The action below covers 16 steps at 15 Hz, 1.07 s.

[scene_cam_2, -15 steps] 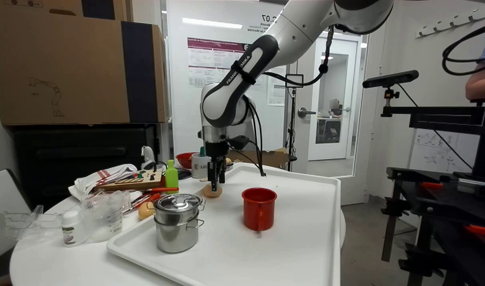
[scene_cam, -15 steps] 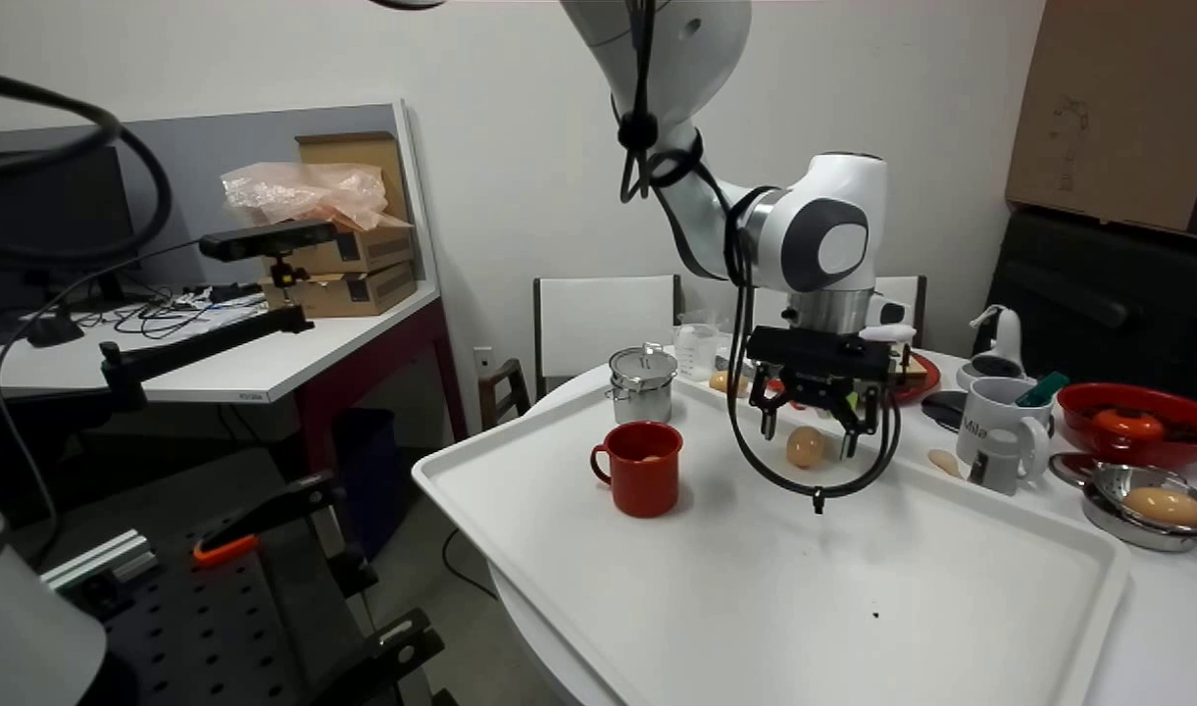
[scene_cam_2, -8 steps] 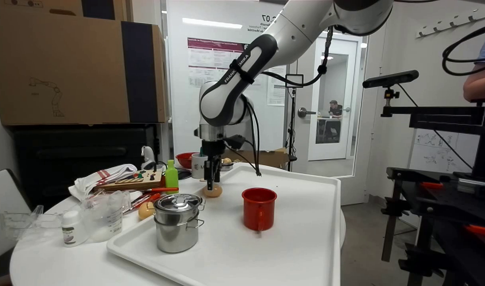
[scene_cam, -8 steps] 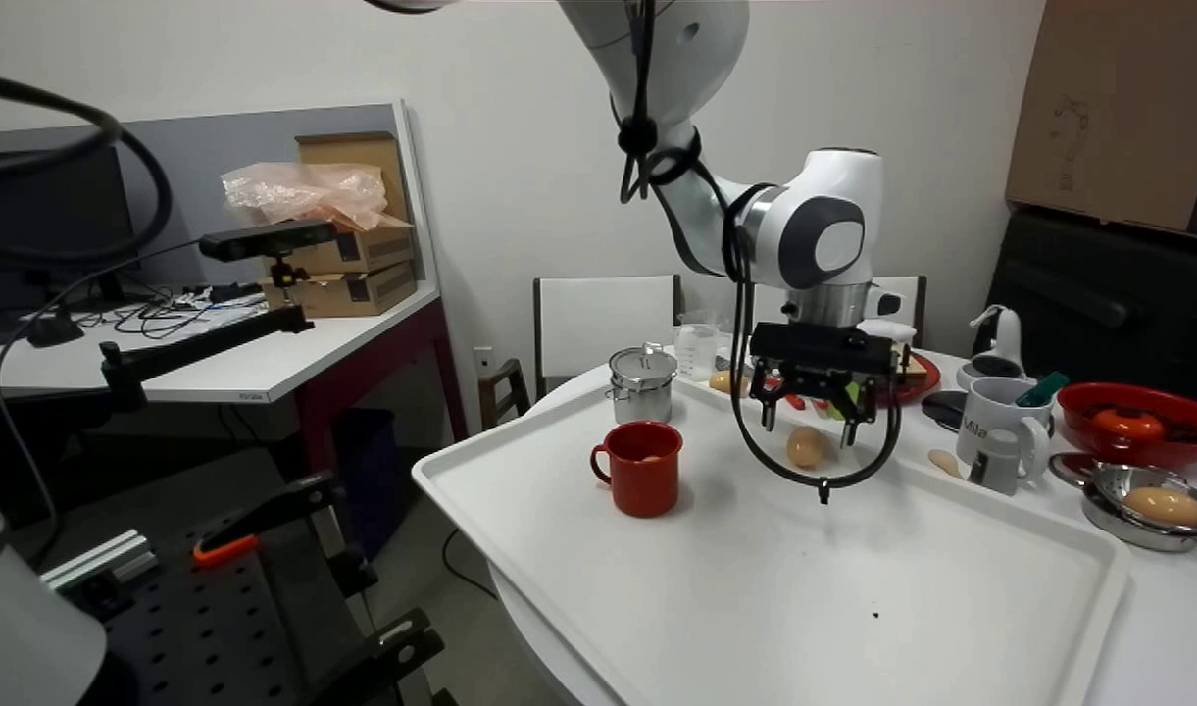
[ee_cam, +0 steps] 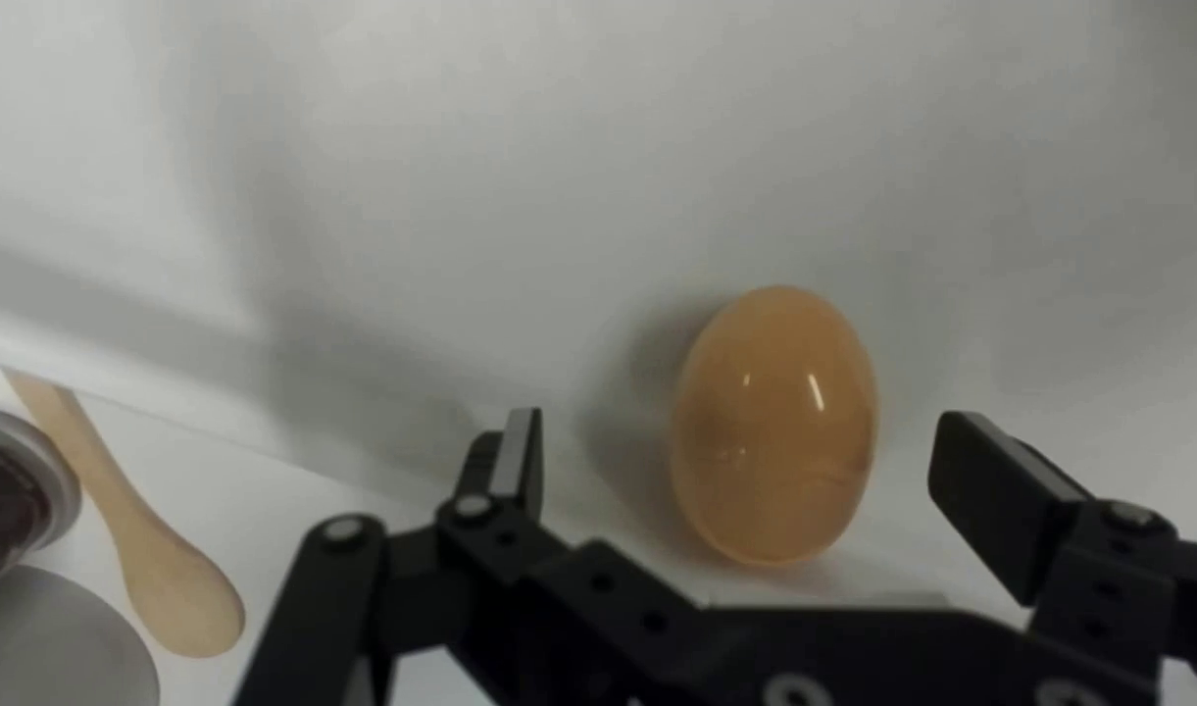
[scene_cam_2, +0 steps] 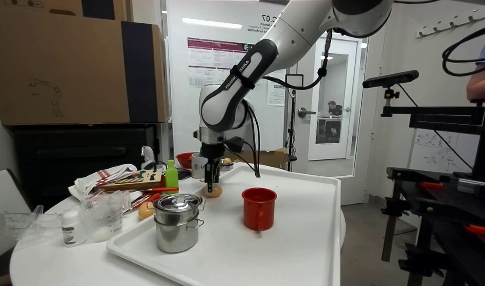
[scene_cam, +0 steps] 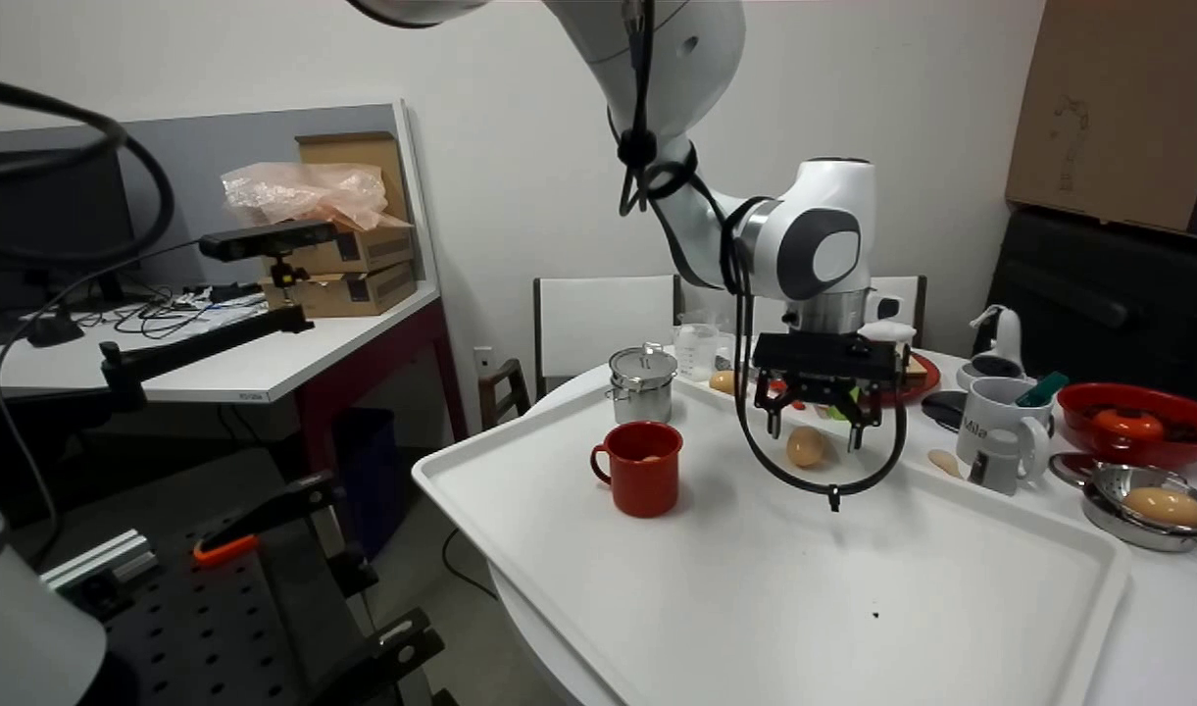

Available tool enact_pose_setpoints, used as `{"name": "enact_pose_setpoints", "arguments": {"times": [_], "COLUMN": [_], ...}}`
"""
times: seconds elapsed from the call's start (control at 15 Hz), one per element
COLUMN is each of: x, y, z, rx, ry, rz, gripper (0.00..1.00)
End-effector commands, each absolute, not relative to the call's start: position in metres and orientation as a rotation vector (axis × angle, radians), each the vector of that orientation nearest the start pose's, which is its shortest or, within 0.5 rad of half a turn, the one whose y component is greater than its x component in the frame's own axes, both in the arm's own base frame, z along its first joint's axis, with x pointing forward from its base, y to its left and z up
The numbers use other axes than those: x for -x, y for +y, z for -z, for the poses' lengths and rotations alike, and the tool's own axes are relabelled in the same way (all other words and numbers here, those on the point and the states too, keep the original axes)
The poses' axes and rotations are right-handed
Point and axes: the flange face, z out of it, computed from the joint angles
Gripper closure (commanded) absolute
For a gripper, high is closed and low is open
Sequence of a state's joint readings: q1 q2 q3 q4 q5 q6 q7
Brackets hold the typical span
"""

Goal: Pick the egg and put it in the cup

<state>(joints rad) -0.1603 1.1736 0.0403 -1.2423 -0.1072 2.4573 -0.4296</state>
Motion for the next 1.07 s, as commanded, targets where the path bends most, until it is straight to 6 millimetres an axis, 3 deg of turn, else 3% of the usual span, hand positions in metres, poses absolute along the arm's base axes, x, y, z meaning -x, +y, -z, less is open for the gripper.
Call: {"name": "enact_pose_setpoints", "arguments": {"times": [0.0, 0.13, 0.2, 0.33, 0.67, 1.0], "x": [-0.73, -0.729, -0.73, -0.731, -0.735, -0.73], "y": [-0.094, -0.091, -0.089, -0.087, -0.085, -0.085], "z": [-0.03, -0.025, -0.023, -0.021, -0.027, -0.056], "rx": [3.16, 3.16, 3.161, 3.161, 3.171, 3.197], "ry": [-0.612, -0.628, -0.636, -0.647, -0.653, -0.651], "rz": [0.045, 0.038, 0.038, 0.038, 0.049, 0.042], "gripper": [0.0, 0.0, 0.25, 0.32, 0.73, 0.94]}}
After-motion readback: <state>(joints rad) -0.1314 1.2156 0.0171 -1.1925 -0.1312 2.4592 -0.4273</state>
